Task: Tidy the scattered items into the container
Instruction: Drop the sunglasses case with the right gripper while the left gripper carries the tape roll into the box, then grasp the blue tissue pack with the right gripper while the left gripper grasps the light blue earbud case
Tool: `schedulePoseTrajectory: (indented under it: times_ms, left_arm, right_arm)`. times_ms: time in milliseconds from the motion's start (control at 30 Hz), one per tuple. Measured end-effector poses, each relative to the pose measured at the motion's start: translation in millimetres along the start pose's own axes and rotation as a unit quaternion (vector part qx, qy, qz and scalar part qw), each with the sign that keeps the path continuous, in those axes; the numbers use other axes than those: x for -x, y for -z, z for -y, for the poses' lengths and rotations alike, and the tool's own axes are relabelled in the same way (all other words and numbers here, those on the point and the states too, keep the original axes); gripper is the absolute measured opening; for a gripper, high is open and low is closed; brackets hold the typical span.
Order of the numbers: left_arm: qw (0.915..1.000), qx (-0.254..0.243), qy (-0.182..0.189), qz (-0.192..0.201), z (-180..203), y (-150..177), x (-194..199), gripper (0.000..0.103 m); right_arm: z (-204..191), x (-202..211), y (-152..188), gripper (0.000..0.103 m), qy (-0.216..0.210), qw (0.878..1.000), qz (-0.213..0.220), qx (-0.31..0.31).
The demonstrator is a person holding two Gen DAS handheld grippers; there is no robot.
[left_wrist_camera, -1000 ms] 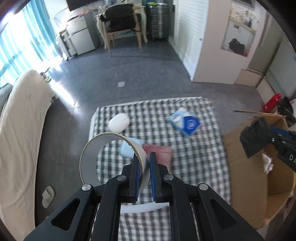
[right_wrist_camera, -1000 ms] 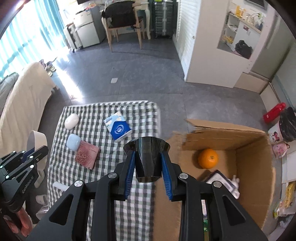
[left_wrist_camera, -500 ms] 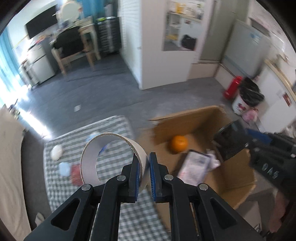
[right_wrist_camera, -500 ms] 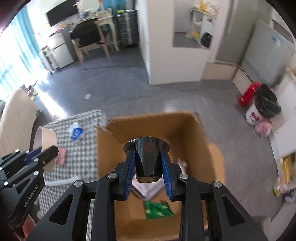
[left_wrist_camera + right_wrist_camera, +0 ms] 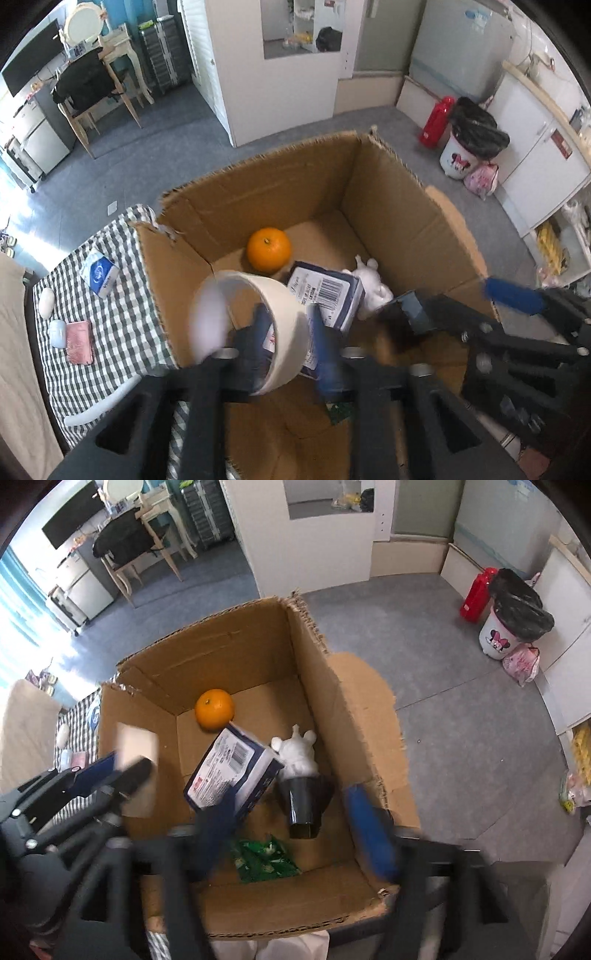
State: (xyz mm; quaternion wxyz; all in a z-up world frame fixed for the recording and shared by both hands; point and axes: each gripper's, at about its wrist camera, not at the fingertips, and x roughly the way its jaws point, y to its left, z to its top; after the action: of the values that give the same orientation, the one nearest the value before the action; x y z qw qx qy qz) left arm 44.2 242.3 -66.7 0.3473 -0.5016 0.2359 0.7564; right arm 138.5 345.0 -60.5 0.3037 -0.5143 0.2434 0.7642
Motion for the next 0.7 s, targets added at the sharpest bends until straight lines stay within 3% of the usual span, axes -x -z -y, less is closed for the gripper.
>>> schedulePoseTrajectory:
  times_ms: [67, 100, 433, 700]
  left_arm:
    - [0.9996, 0.011, -0.024, 0.004, -3, 0, 0, 0.089]
    - [0.9996, 0.017, -0.023, 0.009, -5, 0, 2, 0.093]
    - [0.9987, 0.03, -0.036, 0.022, -20, -7, 24, 0.093]
    - [0.9917, 0.093, -0.078, 0.042, -104, 12, 65, 0.093]
  right_arm:
    - [5, 3, 0, 0.073, 0.012, 1.0, 0.007, 0.0]
    - [8, 4, 0, 0.073, 0.011, 1.0, 0.007, -0.004]
    - [3, 23, -16, 0.073, 0.006, 1.0, 0.025, -0.006]
    - [-68, 51, -40, 0.073, -0.041, 0.997, 0.048, 0.048]
